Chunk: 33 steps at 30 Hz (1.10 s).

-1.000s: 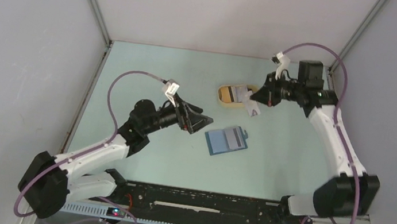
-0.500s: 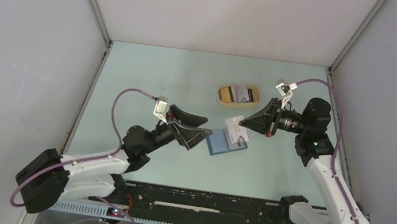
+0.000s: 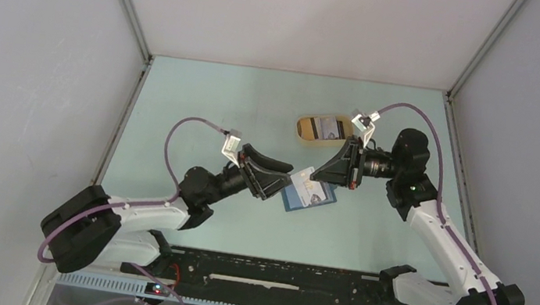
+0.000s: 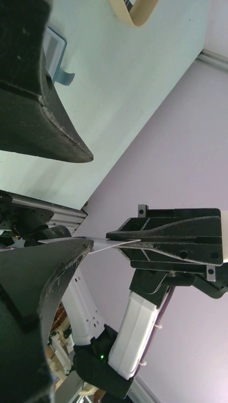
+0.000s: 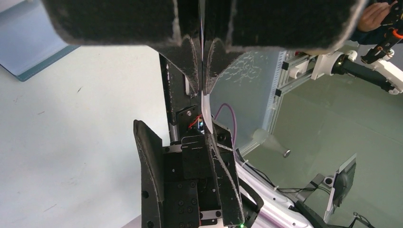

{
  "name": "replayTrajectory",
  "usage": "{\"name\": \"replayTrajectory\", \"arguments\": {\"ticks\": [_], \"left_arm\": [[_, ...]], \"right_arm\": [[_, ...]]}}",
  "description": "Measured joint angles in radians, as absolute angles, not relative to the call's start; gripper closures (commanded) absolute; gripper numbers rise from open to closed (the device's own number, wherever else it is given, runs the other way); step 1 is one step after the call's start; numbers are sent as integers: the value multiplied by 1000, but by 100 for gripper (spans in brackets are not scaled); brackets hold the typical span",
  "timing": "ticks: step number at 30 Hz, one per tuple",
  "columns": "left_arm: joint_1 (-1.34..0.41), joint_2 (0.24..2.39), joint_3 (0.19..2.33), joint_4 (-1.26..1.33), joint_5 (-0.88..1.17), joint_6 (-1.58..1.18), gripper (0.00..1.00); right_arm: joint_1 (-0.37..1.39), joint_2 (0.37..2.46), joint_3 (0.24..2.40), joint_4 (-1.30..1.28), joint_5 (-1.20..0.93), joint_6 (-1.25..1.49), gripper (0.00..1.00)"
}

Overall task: Put the credit cards into the card holder
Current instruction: Pick up the credit card from the storage box.

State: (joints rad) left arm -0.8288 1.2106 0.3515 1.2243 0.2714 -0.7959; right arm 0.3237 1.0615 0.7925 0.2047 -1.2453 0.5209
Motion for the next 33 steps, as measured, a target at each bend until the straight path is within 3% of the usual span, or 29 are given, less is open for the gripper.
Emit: {"name": "replayTrajectory", "arguments": {"ticks": [18,26,33], "left_arm": [[-713,1215,345,1322,404,-895,41],[-715,1291,347,1341,510,-943,51],[-724,1333,380,1345,548,-963,67]], "right_arm": [[311,1079,793,203,-1265,509,100],[319,1119,793,190,-1260,476,100],[338,1161,793,171,-1255,456,100]]}}
